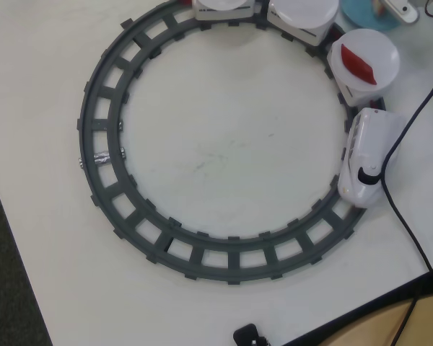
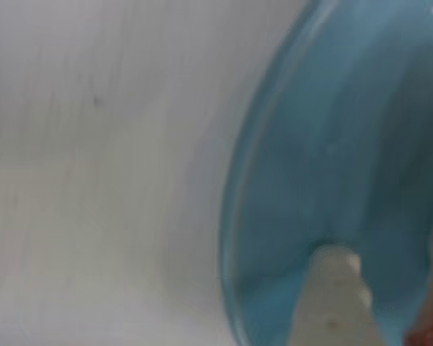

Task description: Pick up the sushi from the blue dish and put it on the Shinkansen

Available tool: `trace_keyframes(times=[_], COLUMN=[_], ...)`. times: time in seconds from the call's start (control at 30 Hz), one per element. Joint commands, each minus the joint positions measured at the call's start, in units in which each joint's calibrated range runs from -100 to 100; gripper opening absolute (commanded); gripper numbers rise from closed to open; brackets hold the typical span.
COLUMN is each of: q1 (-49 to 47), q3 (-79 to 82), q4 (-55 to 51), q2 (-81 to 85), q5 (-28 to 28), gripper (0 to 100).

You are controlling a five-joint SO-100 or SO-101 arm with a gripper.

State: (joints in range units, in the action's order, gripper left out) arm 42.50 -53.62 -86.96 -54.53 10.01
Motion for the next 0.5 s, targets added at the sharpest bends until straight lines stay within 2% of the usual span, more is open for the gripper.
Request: trace_keyframes(times=[0.0,0.1,0.3,0.47], q1=[-0.3,-0.5,0.7,4.7], q3=[-2.2,-2.2,-2.1,0.5], q4=[0.2,0.2,-0.4,-3.1], q2=[-1.5,-2.8,2.0,15.2], q5=[-0.1,-0.2,-0.2,-2.0], gripper=[16,5,2,2])
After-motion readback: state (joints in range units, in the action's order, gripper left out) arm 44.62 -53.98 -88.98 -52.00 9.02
